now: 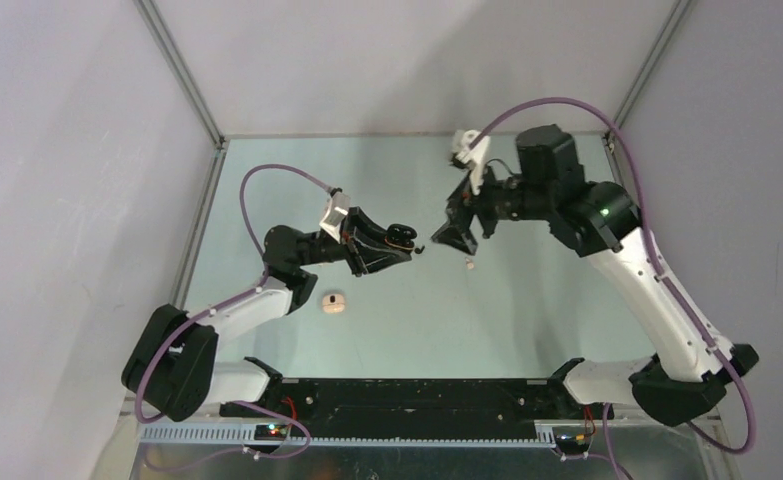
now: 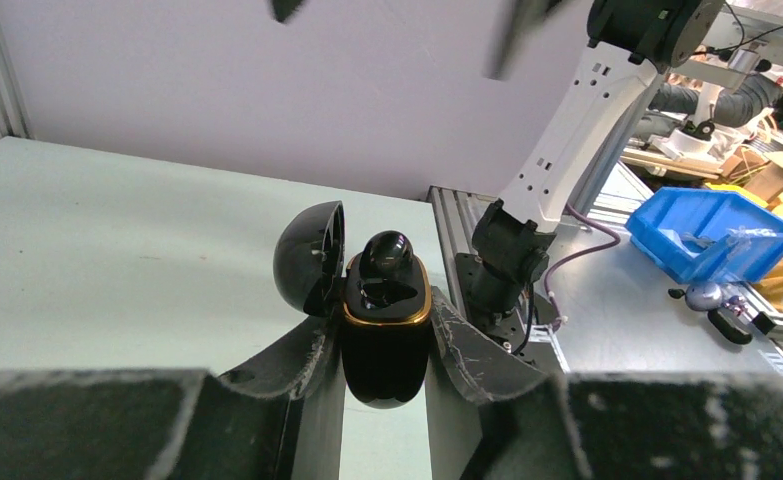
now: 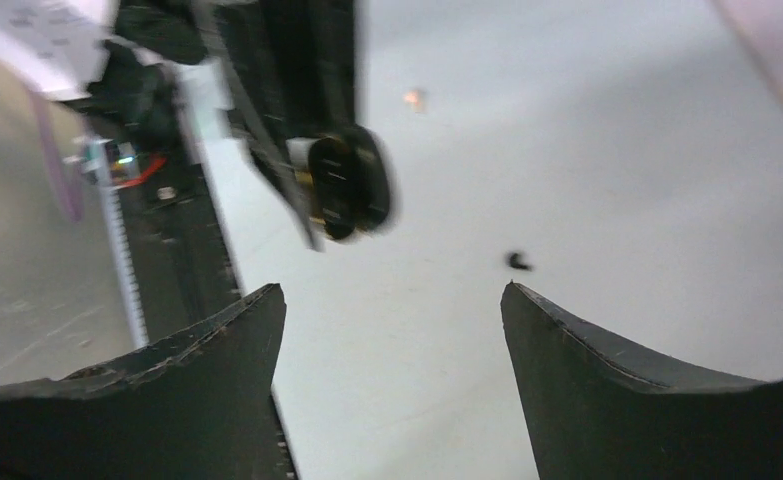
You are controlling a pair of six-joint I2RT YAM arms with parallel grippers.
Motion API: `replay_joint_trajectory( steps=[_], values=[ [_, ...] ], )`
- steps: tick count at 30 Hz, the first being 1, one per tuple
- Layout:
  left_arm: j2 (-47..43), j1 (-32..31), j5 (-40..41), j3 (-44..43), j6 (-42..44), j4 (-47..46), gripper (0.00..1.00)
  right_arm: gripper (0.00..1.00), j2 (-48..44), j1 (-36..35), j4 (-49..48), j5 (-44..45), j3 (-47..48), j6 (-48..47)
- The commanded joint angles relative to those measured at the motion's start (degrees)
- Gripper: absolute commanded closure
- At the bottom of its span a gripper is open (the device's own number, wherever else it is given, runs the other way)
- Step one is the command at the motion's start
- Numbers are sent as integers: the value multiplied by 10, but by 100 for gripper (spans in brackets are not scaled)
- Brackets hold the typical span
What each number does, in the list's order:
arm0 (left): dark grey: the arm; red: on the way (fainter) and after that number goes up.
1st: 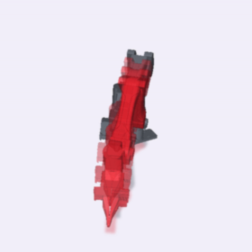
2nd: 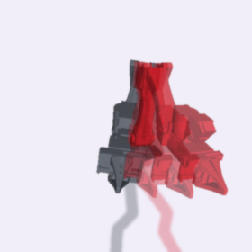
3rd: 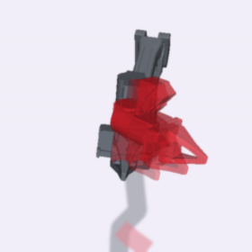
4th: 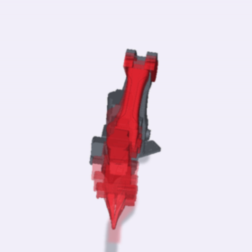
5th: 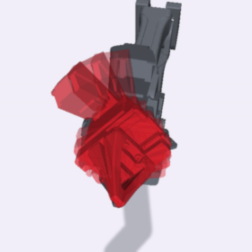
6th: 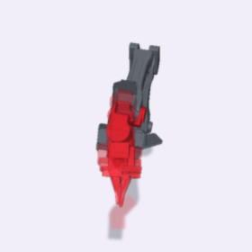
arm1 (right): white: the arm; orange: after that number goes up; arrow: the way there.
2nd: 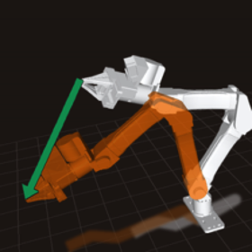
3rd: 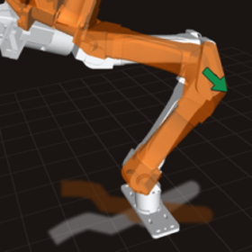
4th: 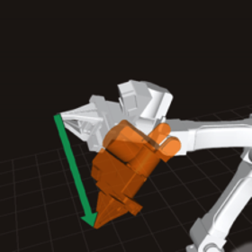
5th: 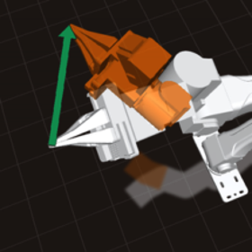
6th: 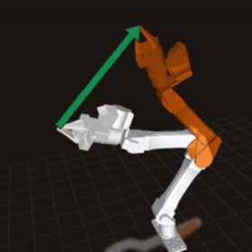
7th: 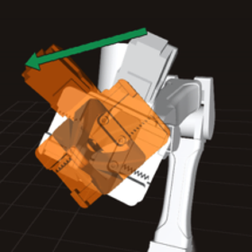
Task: Insert the wireless bluetooth earbuds into the charging case
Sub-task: Adjust the charging case at the center of the board, then pick up the left earbud from the center of the board.
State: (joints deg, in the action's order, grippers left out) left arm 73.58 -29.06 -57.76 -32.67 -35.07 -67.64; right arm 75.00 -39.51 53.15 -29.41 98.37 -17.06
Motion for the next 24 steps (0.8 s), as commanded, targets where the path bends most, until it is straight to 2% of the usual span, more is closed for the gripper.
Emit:
replay_joint_trajectory(
  steps=[1,8,12,14,18,20,24],
  values=[
    [-27,10,-11,-29,28,6,99,16,-8,82,-72,14,-66,-35],
    [-41,21,-40,-34,38,18,99,13,110,136,-62,21,-74,-143],
    [-46,22,-55,-36,31,14,99,13,233,143,-18,28,-14,-206],
    [-44,22,-57,-36,25,8,99,15,308,146,20,26,71,-219],
    [-39,22,-55,-33,19,-1,99,22,486,144,100,24,220,-196],
    [-38,22,-54,-33,16,-5,99,24,543,143,119,19,278,-167],
    [-35,22,-53,-34,4,-19,98,33,602,137,100,27,313,-100]
  ],
)
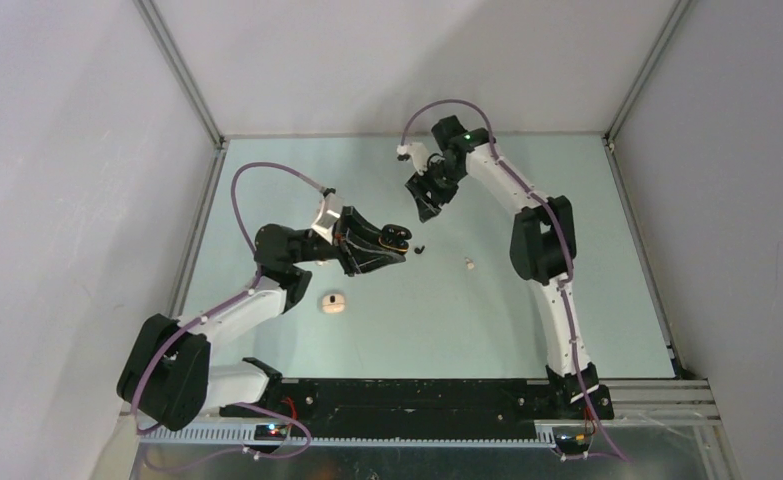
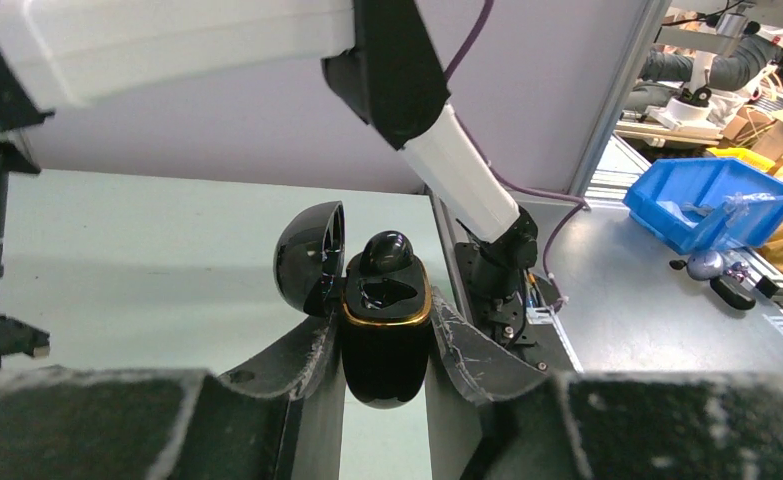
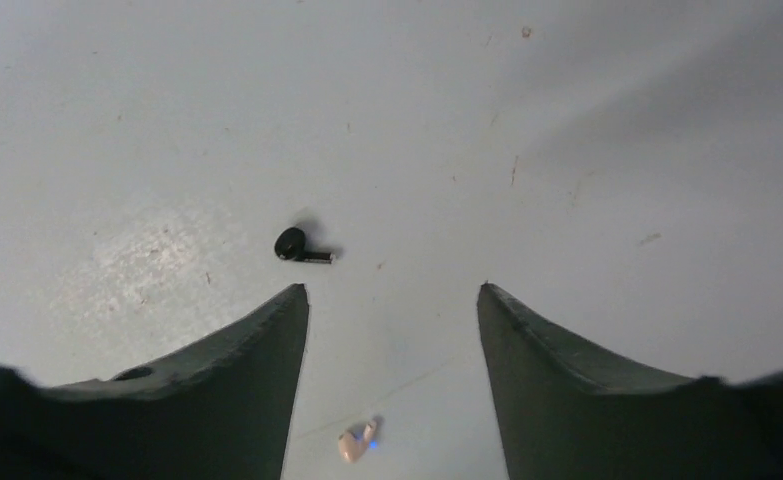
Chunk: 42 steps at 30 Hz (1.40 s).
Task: Insert the wireless bluetooth earbuds into the charging case
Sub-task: Pick up the left earbud from the center of the board.
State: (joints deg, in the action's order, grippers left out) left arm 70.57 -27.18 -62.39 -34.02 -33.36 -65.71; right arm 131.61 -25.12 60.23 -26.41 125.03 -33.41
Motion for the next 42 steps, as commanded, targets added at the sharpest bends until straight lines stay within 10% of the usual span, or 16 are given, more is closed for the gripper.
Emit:
replay_joint_trajectory(
  steps=[1,14,42],
  values=[
    [-4,2,-6,-21,-17,-42,98,38,40,-11,24,7,45,70],
    [4,-1,0,-22,-25,-51,98,81,51,-59,-64,170,-77,134],
    [-8,-2,0,-17,-22,-49,98,82,-13,-114,-44,43,-202,82]
  ],
)
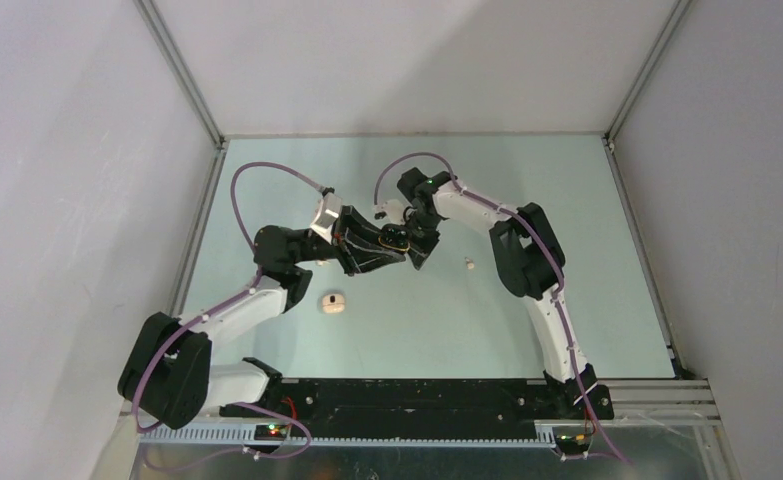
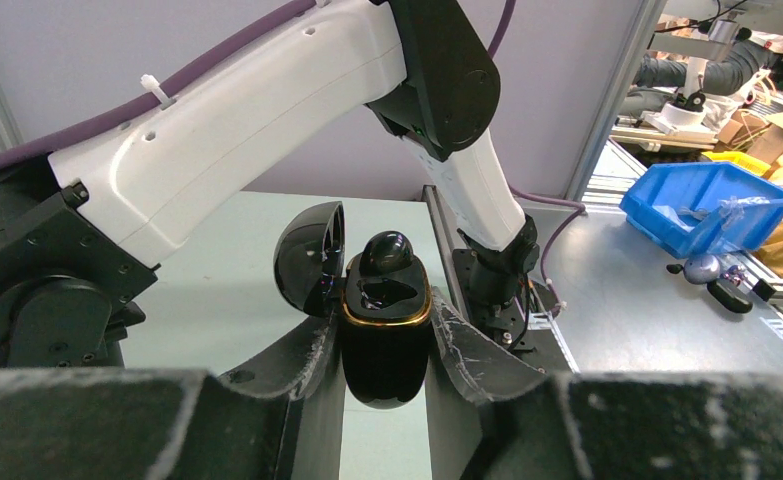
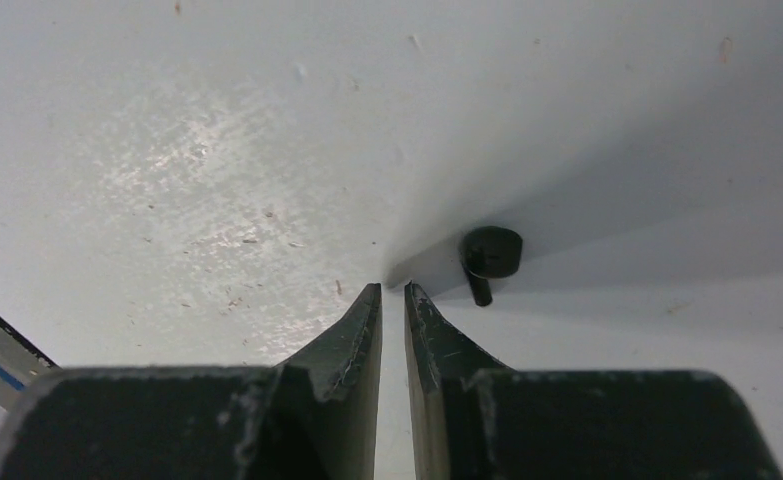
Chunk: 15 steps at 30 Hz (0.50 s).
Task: Insert the wireless bluetooth earbuds into the charging case
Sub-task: Pick up the left earbud from the center of the board.
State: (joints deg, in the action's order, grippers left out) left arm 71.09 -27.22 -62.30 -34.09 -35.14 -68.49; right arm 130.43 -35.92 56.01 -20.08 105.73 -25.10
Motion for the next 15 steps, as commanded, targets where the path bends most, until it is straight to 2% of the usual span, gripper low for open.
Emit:
replay_joint_trajectory(
  steps=[1,8,15],
  values=[
    [-13,-2,-1,-16,-4,-20,98,82,-4,-6,-2,-23,-10,-2],
    [-16,-2,-1,-15,-4,-21,98,81,-39,10,25,-58,7,-26],
    [-11,-2,-1,-17,-6,-23,98,82,-53,48,2,-37,21,-5]
  ],
)
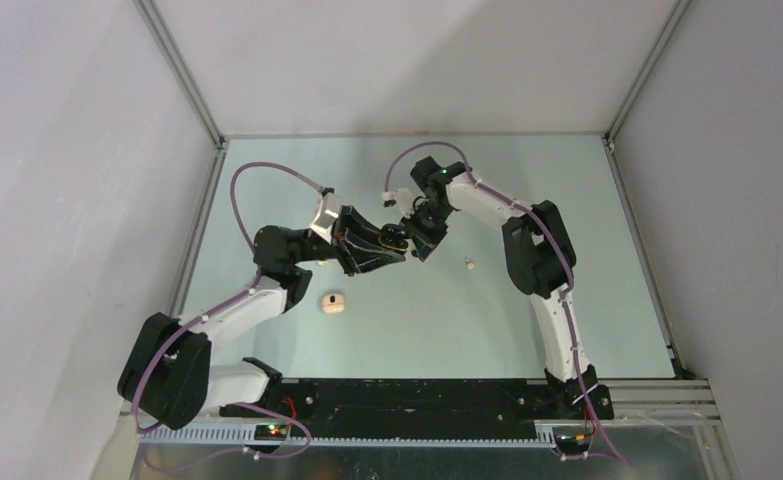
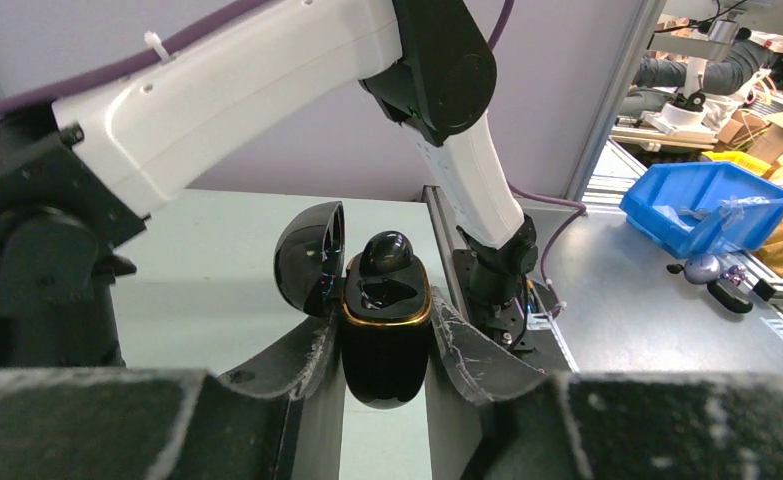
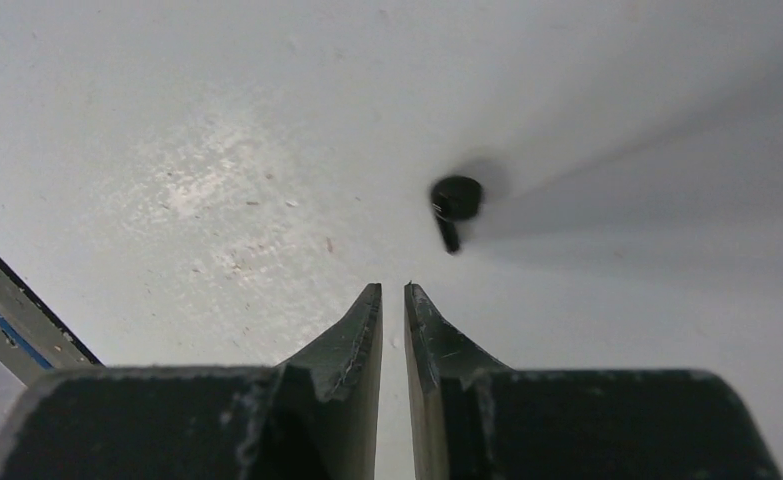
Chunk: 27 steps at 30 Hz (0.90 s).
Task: Insert the wireless bluetooth earbuds into the charging case
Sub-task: Pick up the left earbud from the center of the board.
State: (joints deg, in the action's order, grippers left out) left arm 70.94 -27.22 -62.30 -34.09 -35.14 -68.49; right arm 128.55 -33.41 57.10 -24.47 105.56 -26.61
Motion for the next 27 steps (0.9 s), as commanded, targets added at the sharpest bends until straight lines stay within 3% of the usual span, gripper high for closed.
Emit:
replay_joint_trajectory(
  steps=[1,12,27],
  values=[
    [-9,-2,-1,-17,-6,-23,98,82,-25,24,-12,20,25,17],
    [-9,-2,-1,-17,-9,-25,98,82,42,11,-31,77,27,48],
    [-11,-3,-1,-17,-13,-32,98,82,39,-28,-9,36,21,33]
  ],
)
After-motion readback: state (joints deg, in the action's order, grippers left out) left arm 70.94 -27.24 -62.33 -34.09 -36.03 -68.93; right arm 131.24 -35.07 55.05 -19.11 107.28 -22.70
